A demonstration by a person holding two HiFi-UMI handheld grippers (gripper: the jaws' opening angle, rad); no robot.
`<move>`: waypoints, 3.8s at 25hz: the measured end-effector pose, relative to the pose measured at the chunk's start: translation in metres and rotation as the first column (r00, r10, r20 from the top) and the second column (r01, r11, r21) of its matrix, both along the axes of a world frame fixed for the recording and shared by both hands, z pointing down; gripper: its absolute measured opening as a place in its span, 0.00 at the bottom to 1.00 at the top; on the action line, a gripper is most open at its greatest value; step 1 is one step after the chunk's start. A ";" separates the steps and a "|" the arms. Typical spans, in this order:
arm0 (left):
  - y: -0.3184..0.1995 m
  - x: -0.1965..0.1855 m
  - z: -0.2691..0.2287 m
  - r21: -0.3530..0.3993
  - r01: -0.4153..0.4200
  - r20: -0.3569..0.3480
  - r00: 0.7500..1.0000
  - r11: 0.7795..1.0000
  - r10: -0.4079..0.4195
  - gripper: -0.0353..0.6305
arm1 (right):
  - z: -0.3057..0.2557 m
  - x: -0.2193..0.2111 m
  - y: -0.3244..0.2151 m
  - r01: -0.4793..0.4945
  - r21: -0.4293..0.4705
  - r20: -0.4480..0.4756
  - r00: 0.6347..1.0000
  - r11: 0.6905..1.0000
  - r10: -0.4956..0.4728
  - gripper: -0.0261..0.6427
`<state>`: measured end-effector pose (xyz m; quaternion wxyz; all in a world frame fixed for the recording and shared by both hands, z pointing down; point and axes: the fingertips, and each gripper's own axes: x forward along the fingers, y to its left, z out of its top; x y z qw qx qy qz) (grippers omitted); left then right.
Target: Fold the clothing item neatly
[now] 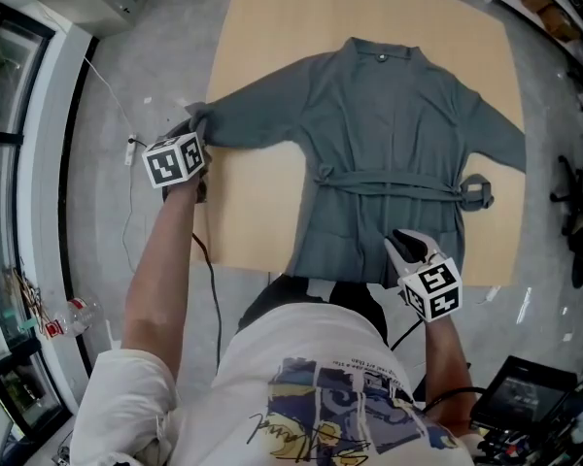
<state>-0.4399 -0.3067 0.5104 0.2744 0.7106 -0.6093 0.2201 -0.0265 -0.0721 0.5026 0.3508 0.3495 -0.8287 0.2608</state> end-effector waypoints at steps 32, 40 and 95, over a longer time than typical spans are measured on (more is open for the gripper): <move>-0.061 0.411 -0.096 0.142 -0.331 -0.002 0.942 0.933 0.335 0.15 | 0.009 0.232 0.015 -0.185 -0.014 0.090 0.978 0.983 0.185 0.14; -0.060 0.496 -0.052 0.052 -0.402 0.048 0.915 0.914 0.400 0.15 | 0.021 0.274 0.019 -0.224 -0.040 0.131 0.965 0.974 0.227 0.14; 0.087 0.523 -0.065 0.013 -0.625 -0.009 0.781 0.781 0.625 0.23 | 0.012 0.362 -0.035 -0.367 0.094 0.040 0.930 0.925 0.365 0.14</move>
